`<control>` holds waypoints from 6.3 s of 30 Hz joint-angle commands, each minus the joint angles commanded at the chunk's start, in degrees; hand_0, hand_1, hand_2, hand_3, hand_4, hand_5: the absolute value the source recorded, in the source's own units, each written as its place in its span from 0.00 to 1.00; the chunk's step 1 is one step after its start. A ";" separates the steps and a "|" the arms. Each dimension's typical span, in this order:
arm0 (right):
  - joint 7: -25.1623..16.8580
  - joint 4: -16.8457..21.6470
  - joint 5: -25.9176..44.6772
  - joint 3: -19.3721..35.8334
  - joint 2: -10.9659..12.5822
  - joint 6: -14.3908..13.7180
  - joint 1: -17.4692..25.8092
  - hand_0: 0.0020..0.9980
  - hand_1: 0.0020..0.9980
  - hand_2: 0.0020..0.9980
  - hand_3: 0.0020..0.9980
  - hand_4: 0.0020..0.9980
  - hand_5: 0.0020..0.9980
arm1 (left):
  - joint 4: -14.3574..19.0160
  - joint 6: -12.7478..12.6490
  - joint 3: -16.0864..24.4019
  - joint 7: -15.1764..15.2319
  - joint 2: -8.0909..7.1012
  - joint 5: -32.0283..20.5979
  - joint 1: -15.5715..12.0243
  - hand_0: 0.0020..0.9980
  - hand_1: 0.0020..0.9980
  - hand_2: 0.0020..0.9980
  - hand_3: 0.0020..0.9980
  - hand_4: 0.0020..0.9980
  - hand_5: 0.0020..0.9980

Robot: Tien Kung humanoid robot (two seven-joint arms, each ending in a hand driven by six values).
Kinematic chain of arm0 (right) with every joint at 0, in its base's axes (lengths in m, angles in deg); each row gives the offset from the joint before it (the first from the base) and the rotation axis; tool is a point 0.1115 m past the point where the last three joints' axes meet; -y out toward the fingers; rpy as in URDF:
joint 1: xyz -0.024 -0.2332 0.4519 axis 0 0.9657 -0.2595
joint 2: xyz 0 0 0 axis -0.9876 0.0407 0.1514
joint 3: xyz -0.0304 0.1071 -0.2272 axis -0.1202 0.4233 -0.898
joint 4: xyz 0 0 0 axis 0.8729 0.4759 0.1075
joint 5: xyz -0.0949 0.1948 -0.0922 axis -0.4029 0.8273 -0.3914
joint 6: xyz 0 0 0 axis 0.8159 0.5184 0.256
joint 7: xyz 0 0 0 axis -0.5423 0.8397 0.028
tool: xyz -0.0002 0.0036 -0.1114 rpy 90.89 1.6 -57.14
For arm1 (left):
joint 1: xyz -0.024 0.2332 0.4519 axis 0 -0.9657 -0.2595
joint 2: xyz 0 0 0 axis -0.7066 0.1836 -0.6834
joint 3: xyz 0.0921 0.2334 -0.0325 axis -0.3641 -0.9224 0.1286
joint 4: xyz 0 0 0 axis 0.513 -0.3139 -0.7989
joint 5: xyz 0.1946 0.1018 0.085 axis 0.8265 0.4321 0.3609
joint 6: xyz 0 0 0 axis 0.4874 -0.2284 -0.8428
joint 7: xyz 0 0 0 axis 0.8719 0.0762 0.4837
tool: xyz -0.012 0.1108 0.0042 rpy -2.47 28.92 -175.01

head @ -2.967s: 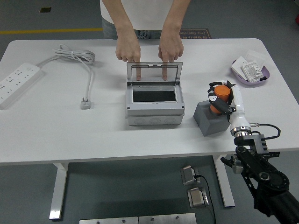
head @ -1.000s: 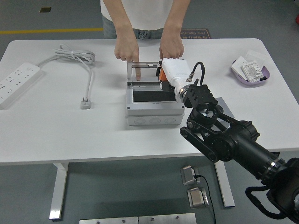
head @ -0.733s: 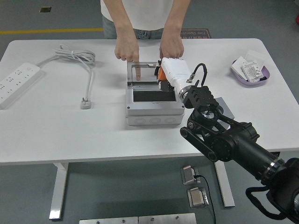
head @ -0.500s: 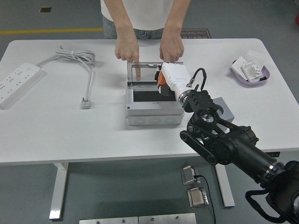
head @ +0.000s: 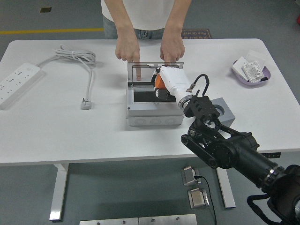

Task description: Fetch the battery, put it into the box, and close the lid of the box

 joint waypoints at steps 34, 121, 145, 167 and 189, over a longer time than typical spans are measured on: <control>-7.07 -2.99 0.20 -2.76 0.00 2.02 -0.32 0.02 0.17 0.29 0.49 0.34 0.22 | 0.00 0.14 0.59 0.16 0.17 2.19 0.91 0.61 0.64 0.64 0.64 0.78 0.13; -4.11 0.29 12.10 -2.90 6.50 10.01 -6.79 0.51 0.50 0.57 0.66 0.96 0.58 | 0.00 -0.04 -0.30 -0.30 0.37 1.93 1.07 0.61 0.64 0.63 0.64 0.76 0.08; -0.68 11.00 8.87 -5.12 9.25 13.08 -2.08 0.48 0.50 0.56 0.67 0.95 0.61 | 0.00 -0.09 -0.50 -0.24 0.81 1.71 0.61 0.60 0.64 0.63 0.64 0.76 0.09; 1.01 15.07 7.93 -2.36 10.85 14.87 2.15 0.44 0.46 0.55 0.67 0.95 0.61 | 0.00 -0.21 -1.09 -0.08 1.37 1.04 0.59 0.60 0.64 0.63 0.64 0.76 0.09; 3.12 23.86 -0.99 10.95 13.28 16.97 7.18 0.43 0.46 0.54 0.67 0.96 0.64 | 0.00 -0.37 -2.80 0.00 2.17 -1.41 -0.44 0.60 0.64 0.63 0.64 0.76 0.09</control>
